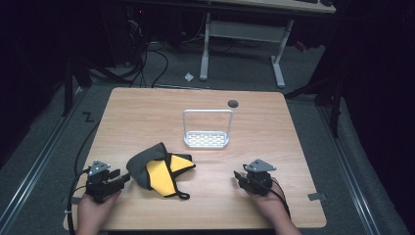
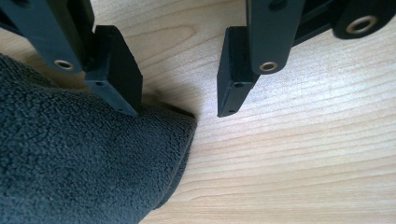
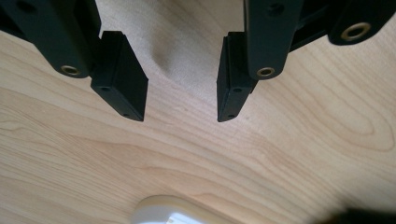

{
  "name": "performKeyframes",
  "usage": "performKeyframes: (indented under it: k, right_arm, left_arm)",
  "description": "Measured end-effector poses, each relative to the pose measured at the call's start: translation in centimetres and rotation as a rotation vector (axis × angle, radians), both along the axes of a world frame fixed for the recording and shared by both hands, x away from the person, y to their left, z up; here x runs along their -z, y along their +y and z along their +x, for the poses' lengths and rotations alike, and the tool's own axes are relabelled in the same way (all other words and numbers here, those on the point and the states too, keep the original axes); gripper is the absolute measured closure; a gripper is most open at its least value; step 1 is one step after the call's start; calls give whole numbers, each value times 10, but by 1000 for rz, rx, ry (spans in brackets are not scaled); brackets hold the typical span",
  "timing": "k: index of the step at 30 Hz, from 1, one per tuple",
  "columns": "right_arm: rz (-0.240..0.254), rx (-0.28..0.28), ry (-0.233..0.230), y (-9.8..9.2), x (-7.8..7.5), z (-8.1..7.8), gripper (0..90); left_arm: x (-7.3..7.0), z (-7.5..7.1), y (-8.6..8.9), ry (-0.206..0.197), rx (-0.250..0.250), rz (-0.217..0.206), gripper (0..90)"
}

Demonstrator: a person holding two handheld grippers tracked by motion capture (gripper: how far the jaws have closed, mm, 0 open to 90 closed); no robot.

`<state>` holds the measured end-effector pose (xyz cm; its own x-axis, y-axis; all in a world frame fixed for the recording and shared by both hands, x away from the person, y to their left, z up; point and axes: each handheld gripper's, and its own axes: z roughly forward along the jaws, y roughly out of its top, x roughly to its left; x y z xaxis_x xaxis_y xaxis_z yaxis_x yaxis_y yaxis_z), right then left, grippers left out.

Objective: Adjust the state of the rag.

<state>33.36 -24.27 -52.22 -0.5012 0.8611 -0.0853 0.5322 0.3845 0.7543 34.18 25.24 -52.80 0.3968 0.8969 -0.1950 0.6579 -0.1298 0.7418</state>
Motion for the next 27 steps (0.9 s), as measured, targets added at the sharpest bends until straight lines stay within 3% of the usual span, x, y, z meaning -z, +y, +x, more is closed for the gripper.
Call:
performKeyframes:
  k: [11, 22, 27]
  right_arm:
    - [33, 3, -20, -3, -5, 1, 423]
    - [3, -78, -35, 5, -2, 0, 408]
    - [0, -99, 4, 9, -2, 1, 322]
  left_arm:
    - [0, -1, 3, 0, 18, 7, 499]
    - [-18, -9, 12, -70, 12, -40, 436]
    - [-34, -13, 10, -124, 20, -46, 400]
